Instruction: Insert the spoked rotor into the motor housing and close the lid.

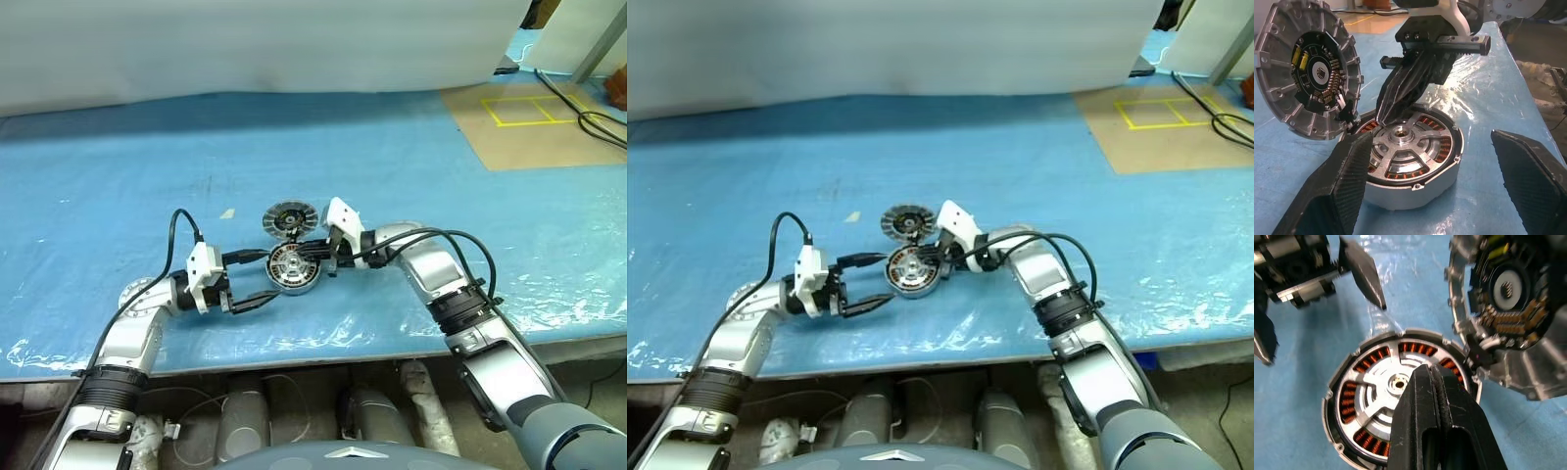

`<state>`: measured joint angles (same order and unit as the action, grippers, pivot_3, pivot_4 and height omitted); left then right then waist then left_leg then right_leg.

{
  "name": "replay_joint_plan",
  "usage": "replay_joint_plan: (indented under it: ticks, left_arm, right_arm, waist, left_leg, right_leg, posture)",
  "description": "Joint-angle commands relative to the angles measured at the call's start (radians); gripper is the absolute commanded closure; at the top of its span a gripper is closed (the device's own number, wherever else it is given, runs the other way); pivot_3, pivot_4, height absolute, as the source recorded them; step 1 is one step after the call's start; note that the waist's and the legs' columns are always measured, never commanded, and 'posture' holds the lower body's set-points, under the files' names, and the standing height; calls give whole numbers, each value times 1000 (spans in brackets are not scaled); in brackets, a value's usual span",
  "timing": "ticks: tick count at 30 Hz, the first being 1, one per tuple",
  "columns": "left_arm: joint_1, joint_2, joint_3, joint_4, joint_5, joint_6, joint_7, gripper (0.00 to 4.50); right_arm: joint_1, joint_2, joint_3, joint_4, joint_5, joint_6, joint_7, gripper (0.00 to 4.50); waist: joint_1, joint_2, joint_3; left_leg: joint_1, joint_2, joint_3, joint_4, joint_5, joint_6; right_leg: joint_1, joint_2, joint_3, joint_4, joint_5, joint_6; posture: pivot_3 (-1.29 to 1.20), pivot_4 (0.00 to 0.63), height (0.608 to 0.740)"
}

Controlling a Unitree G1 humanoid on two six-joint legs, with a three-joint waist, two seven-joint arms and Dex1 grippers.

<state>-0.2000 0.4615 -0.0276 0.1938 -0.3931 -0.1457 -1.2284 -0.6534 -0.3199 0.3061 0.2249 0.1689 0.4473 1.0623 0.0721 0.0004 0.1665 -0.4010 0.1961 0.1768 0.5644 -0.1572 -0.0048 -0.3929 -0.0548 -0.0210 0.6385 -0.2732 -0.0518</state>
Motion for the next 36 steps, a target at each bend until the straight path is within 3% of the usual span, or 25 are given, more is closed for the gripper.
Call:
replay_joint_plan:
  ticks: [1,14,25,31,33,36]
  left_arm:
    - [-12,-2,17,-2,-14,-15,-1,417]
    - [6,-18,43,-31,-41,12,38,417]
    - [-122,15,118,106,-63,79,61,417]
    - [-225,11,148,215,-36,90,132,417]
    - [-260,29,135,261,-24,167,146,417]
    - [-310,22,139,325,-45,180,85,1405]
  right_arm:
    - [-7,-35,-42,-101,60,47,38,4474]
    - [36,-67,-180,-39,85,105,-96,4474]
    - [135,-111,-70,-286,133,170,0,4474]
    - [93,-84,-46,-261,137,177,2,4474]
    - [88,-77,-39,-253,134,176,0,4474]
    - [84,-75,-35,-247,132,174,1,4500]
  waist:
    - [1,0,0]
    - [2,0,0]
    - [5,0,0]
    - [8,0,0]
    - [8,0,0]
    - [8,0,0]
  left_leg:
    - [0,0,0,0,0,0]
    - [-2,0,0,-1,0,0]
    - [-2,-1,0,-1,0,0]
    - [-2,-1,0,0,0,0]
    - [-2,-1,0,0,0,0]
    - [-2,-1,0,0,0,0]
  right_leg:
    - [0,0,0,0,0,0]
    - [-2,0,0,0,0,0]
    - [-2,0,0,0,0,0]
    - [-2,0,0,0,0,0]
    - [-2,0,0,0,0,0]
    - [-2,0,0,0,0,0]
  posture:
    - [0,150,740]
    - [0,150,740]
    - [0,150,740]
    - [0,150,740]
    - [0,150,740]
    - [0,150,740]
